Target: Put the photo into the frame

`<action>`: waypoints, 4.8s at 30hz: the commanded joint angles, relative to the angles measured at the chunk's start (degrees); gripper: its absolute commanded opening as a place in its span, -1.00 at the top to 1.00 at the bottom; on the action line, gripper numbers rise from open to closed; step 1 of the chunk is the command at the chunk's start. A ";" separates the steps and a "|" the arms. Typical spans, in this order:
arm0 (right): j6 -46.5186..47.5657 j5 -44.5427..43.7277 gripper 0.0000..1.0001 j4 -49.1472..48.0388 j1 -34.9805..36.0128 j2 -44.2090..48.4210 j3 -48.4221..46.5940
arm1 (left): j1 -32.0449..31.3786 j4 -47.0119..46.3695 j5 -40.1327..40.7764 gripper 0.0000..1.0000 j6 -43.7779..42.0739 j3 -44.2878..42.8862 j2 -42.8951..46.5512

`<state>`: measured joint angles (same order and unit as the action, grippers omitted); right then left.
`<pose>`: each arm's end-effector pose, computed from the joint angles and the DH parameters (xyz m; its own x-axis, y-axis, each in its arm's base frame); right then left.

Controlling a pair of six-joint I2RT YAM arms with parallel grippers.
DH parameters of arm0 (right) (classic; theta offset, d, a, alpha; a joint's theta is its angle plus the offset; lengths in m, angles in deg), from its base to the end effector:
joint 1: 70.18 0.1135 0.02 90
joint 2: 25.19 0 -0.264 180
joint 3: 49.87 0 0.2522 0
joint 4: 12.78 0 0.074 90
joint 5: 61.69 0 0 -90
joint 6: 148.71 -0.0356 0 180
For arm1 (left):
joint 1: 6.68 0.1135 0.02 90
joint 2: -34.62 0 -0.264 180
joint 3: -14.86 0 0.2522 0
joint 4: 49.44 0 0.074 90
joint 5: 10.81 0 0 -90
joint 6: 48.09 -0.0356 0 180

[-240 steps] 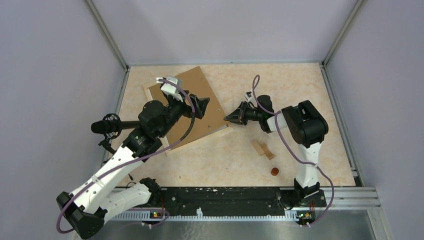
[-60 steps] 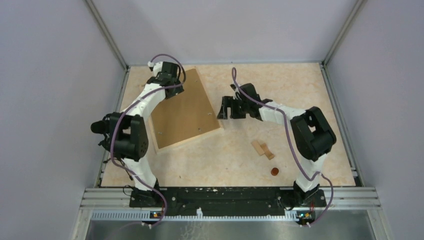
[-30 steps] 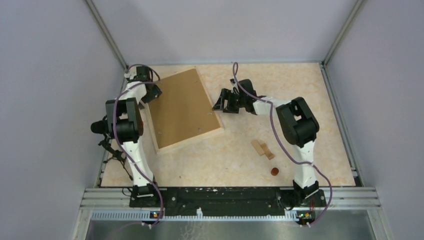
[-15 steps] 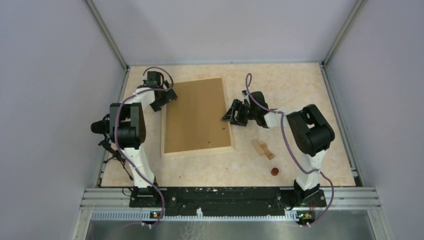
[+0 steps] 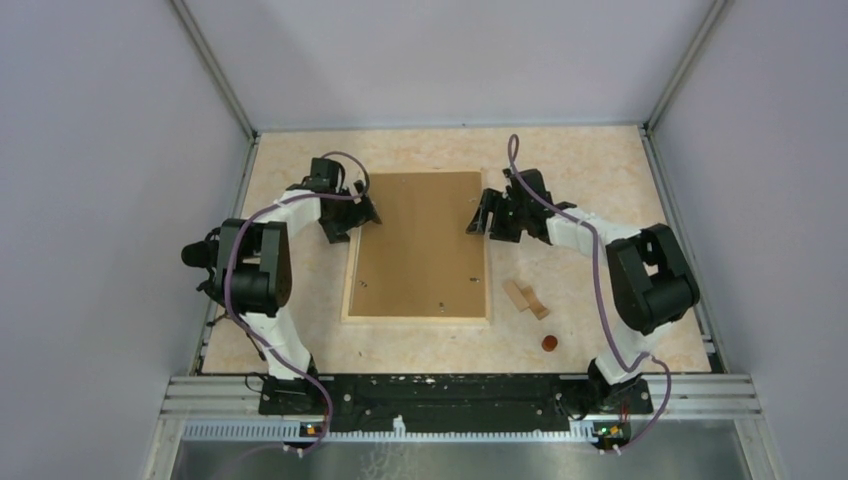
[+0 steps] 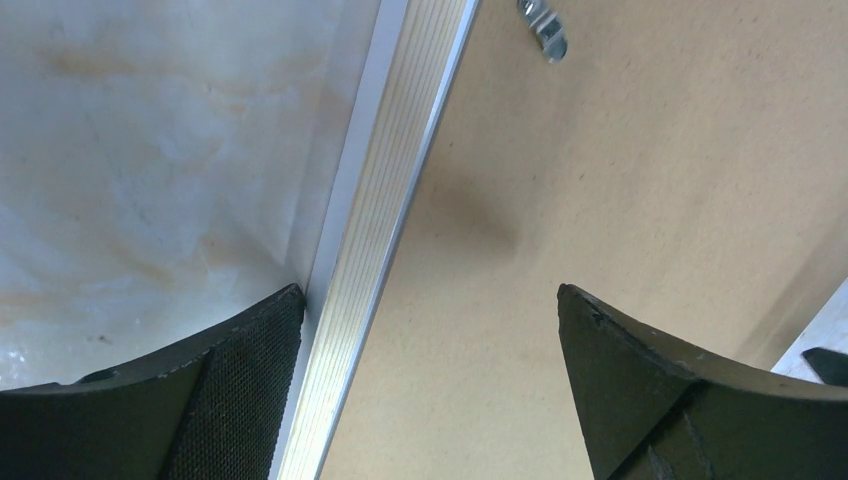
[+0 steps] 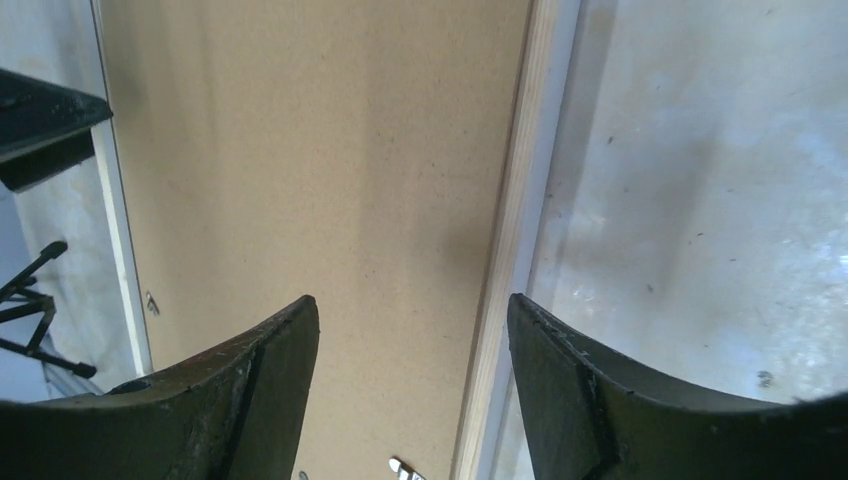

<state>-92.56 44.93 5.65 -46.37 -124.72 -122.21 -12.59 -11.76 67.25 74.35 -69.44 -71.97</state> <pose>0.3286 0.1561 0.1813 -0.8605 0.2037 -0.4670 -0.1090 0.8217 0.5594 0.3804 -0.0468 0.1766 -0.8361 -0.4411 -0.3263 -0.2900 0.8601 -0.4196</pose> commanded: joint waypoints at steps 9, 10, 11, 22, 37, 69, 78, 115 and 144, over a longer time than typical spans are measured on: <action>2.27 -1.60 -0.23 1.40 -0.92 1.47 -5.29 | -0.07 0.12 -4.46 -0.97 0.55 2.46 2.94; 2.19 -1.52 -0.20 0.96 -0.99 1.32 -5.31 | -0.06 0.01 -4.54 -0.97 0.59 2.61 3.10; 2.08 -1.51 -0.18 0.76 -1.00 0.89 -5.43 | -0.06 -0.14 -4.46 -0.97 0.68 2.70 3.30; 0.38 2.33 -0.09 -3.75 -2.26 -3.33 -4.82 | -0.06 -0.50 -4.61 -0.97 0.86 2.87 3.25; 0.42 16.94 -0.04 -15.53 -3.86 -10.51 -4.29 | 0.20 -1.22 -7.32 -0.97 -0.29 2.16 1.88; 13.77 -11.34 -0.46 21.35 9.43 6.49 -2.86 | -9.49 -14.95 -25.41 -0.97 0.28 9.53 11.35; 15.17 -19.16 -0.29 23.50 14.59 5.83 -1.48 | -11.82 -18.09 -29.07 -0.97 7.21 12.96 6.23; 2.70 -29.95 0.12 22.23 16.35 -0.91 -2.05 | -11.40 -13.34 -23.20 -0.97 8.30 12.80 4.80; 7.57 -28.31 -0.57 19.71 15.99 3.67 -7.55 | -11.76 9.83 22.38 -0.81 -10.40 9.87 25.37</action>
<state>-89.80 16.70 26.21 -30.28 -121.70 -123.22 -24.46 -4.59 81.04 66.18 -63.04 -45.37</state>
